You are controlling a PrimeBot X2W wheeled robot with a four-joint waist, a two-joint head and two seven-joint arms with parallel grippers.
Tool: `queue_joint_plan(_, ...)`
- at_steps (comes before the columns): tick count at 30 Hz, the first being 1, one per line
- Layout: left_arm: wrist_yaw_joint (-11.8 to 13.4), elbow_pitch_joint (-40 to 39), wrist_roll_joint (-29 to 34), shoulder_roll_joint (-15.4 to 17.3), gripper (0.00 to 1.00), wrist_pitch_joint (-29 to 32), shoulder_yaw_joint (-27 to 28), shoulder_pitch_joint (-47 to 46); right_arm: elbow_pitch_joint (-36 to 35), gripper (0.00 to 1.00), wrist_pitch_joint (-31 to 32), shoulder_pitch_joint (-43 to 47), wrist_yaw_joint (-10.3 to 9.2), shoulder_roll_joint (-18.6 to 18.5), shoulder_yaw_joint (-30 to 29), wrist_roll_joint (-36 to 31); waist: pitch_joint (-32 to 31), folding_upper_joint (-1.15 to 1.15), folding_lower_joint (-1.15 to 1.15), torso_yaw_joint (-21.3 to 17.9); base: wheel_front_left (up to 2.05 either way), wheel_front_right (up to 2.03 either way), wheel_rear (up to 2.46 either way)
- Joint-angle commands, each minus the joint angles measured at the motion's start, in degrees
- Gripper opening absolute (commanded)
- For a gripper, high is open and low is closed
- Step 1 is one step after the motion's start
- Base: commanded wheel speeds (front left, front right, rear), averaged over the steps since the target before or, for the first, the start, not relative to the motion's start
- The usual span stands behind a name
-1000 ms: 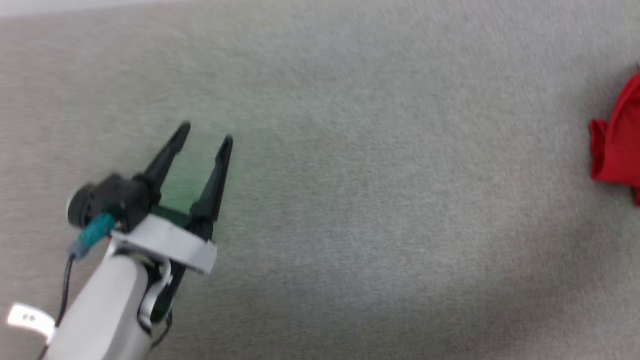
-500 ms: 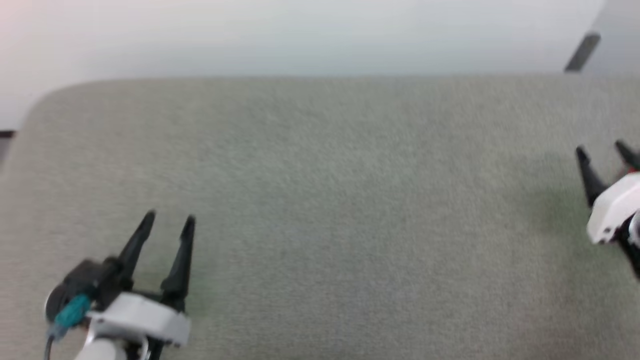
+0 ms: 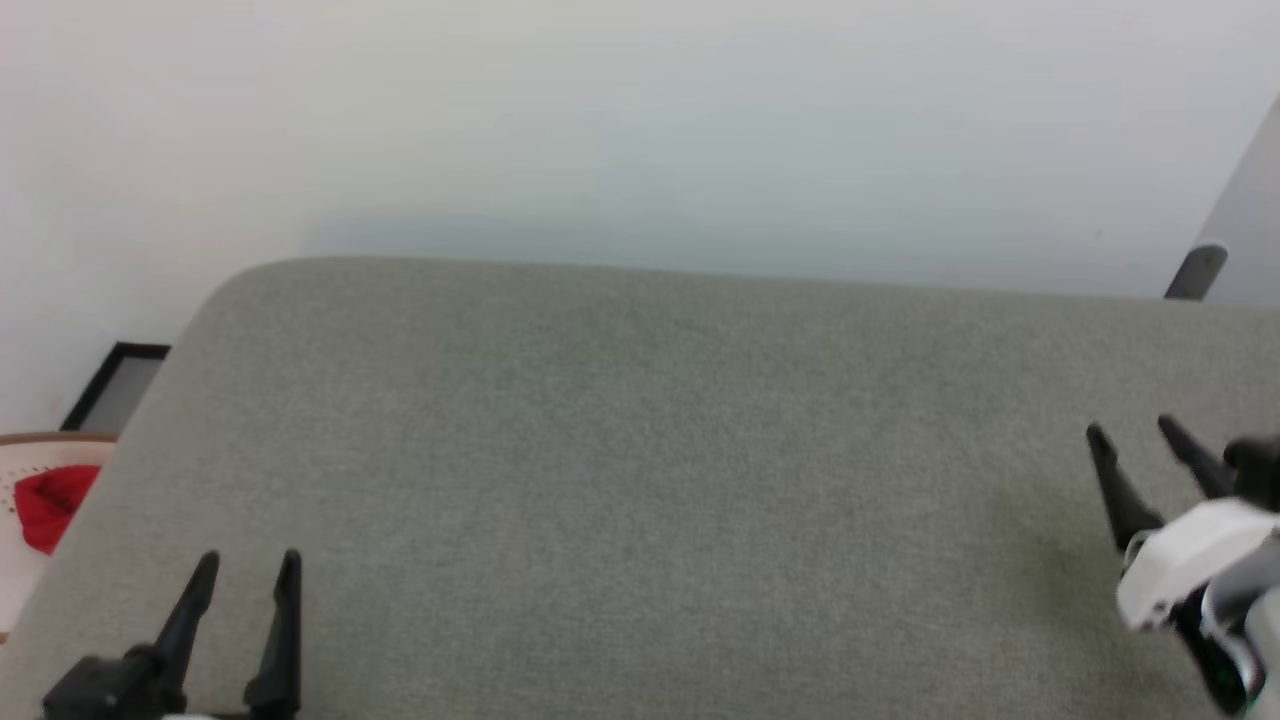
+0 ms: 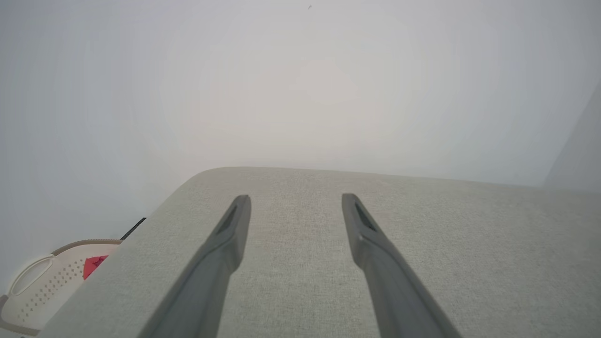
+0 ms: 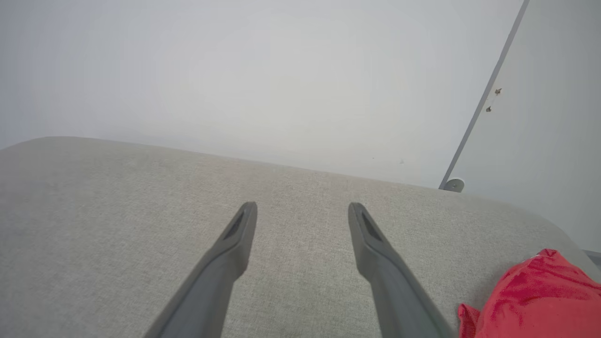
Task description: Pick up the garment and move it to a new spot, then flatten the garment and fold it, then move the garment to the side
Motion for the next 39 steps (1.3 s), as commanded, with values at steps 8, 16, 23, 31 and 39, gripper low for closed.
queue_joint_plan(8,-1.06,-1.51,2.05,-1.42,1.0,-0.03,3.61,4.35,-10.09,1.0,-0.26,12.91,-0.07,4.88,-9.24,-5.41,-2.89,0.0,0.0,1.17,0.0,0.0,0.0)
queue_joint_plan(16,-2.98,-0.95,4.55,-2.81,1.0,-0.03,5.42,5.05,-21.38,1.0,-0.26,24.1,-0.07,10.83,-17.19,-10.93,-3.65,0.0,0.0,0.97,0.0,0.0,0.0)
queue_joint_plan(23,-4.46,0.07,6.33,-3.99,1.0,-0.03,6.32,4.94,-29.08,1.0,1.07,31.58,-0.07,15.98,-20.29,-15.44,-3.69,0.0,0.0,0.0,0.0,0.0,0.0)
queue_joint_plan(31,-5.9,0.86,7.38,-4.83,1.0,-0.03,6.16,3.98,-34.61,1.0,2.87,35.85,-0.07,19.29,-20.27,-18.39,-3.63,0.0,0.0,-1.26,0.0,0.0,0.0)
queue_joint_plan(39,-6.41,2.32,7.59,-5.28,1.0,-0.03,6.28,3.58,-37.04,1.0,3.76,37.26,-0.07,20.14,-20.72,-20.07,-3.76,0.0,0.0,-2.28,0.0,0.0,0.0)
